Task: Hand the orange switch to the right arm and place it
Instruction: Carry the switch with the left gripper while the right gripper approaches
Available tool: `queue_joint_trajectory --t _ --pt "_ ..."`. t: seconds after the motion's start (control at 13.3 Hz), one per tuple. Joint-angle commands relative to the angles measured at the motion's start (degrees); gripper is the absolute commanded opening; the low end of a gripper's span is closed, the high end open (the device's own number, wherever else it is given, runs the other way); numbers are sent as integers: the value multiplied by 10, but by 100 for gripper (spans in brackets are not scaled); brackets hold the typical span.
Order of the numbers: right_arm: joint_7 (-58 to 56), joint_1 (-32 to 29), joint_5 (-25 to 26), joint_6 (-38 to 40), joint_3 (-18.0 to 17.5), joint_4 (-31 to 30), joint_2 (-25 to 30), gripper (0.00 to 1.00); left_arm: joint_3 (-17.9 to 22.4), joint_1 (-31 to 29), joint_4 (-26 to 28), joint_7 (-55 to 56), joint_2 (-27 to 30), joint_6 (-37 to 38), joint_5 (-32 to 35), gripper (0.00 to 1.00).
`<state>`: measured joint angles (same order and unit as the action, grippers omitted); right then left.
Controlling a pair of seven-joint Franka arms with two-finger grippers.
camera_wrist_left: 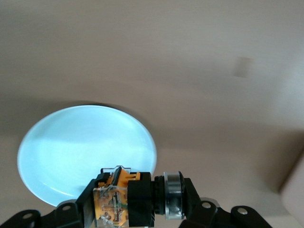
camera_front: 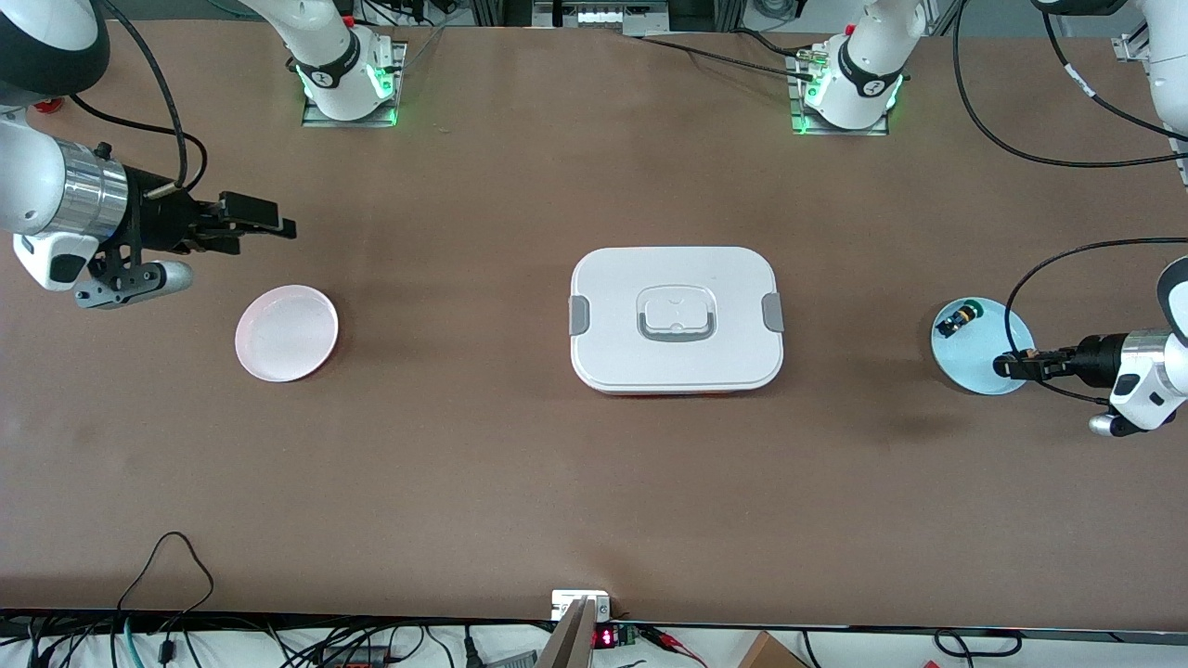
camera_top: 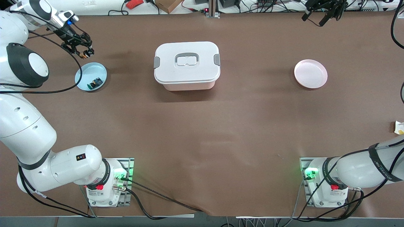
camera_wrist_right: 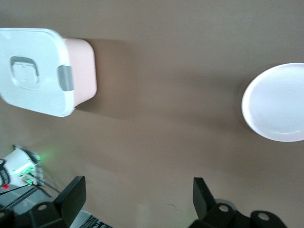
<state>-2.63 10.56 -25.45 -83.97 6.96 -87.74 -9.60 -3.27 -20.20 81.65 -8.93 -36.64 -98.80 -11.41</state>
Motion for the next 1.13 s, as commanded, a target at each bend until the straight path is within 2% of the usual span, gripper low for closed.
queue_joint_trajectory --t 0.0,0.08,0.15,0.23,0.53,0.75,0.9,1.05 --pt "-7 3 -95 17 -1 0 -16 100 -37 0 -36 0 21 51 -5 14" --pt "-6 6 -122 21 -1 0 -17 100 -59 -1 -37 1 32 59 -5 11" --pt "1 12 -148 21 -1 1 -17 100 -80 0 -37 1 45 63 -2 3" --pt "3 20 -188 22 -1 0 -17 100 -97 -1 -37 1 52 70 -4 1" --pt "-4 32 -373 42 0 -1 -63 100 -187 -3 -54 -1 57 92 -11 1" --pt "3 30 -506 32 0 -52 -66 100 -265 -5 -74 -1 61 138 -32 2" --pt "0 38 -557 5 0 -73 -64 100 -296 -16 -78 -14 57 141 -91 6" --pt "2 59 -579 -34 -1 -75 -64 100 -298 -10 -74 -84 57 136 -154 5"
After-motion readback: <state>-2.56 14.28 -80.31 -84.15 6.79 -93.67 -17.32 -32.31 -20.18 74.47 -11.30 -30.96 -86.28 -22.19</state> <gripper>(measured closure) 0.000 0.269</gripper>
